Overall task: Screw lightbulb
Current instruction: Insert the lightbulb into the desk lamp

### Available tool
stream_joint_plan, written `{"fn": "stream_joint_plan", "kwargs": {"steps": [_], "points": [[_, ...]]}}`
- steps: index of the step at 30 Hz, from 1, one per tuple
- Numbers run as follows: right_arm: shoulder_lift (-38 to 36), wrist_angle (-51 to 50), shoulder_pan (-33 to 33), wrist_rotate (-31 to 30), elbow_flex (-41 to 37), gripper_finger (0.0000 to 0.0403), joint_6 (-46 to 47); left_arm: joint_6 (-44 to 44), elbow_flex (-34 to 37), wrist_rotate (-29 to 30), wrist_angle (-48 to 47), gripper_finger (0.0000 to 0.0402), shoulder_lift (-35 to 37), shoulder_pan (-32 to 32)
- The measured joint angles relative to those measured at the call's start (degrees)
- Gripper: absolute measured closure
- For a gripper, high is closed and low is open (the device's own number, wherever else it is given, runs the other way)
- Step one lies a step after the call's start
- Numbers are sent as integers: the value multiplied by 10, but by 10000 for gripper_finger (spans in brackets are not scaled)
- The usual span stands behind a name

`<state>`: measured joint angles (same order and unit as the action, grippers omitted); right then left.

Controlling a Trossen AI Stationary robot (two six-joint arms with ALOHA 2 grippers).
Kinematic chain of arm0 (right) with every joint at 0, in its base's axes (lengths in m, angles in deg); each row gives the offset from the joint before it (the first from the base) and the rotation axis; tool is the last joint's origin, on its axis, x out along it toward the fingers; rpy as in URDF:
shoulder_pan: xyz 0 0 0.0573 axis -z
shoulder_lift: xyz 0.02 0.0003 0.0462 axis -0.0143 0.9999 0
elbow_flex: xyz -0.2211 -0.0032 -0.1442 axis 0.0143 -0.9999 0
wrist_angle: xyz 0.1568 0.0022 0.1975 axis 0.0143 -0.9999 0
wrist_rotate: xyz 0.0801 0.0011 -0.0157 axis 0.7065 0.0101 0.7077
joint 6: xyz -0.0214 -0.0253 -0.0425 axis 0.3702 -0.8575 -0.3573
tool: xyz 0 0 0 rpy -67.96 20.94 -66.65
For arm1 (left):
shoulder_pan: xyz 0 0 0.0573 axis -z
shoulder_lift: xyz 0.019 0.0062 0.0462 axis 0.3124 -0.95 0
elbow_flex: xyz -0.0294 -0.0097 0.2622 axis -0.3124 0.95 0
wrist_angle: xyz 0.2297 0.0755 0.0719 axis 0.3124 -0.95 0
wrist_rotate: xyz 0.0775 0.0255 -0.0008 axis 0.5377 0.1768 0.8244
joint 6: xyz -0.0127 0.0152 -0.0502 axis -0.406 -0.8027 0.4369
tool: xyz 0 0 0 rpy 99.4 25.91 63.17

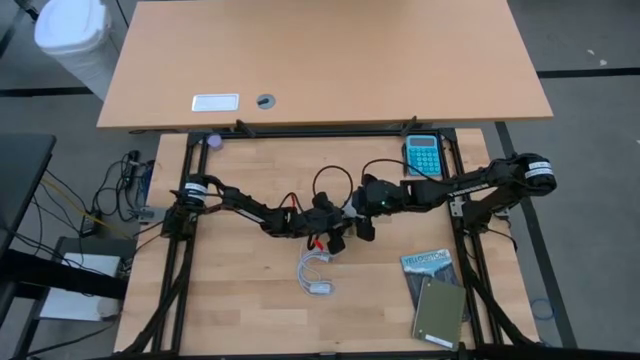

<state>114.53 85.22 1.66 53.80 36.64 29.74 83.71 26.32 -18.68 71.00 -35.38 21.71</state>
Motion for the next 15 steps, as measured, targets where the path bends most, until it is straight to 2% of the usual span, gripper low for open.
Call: {"fn": "stream_joint_plan", "kwargs": {"steps": [8, 15], "points": [[1, 0, 0, -10, 0, 132, -12, 1, 0, 1, 6, 213, 0, 0], [54, 27, -3, -13, -1, 118, -15, 4, 1, -1, 7, 213, 0, 0]]}}
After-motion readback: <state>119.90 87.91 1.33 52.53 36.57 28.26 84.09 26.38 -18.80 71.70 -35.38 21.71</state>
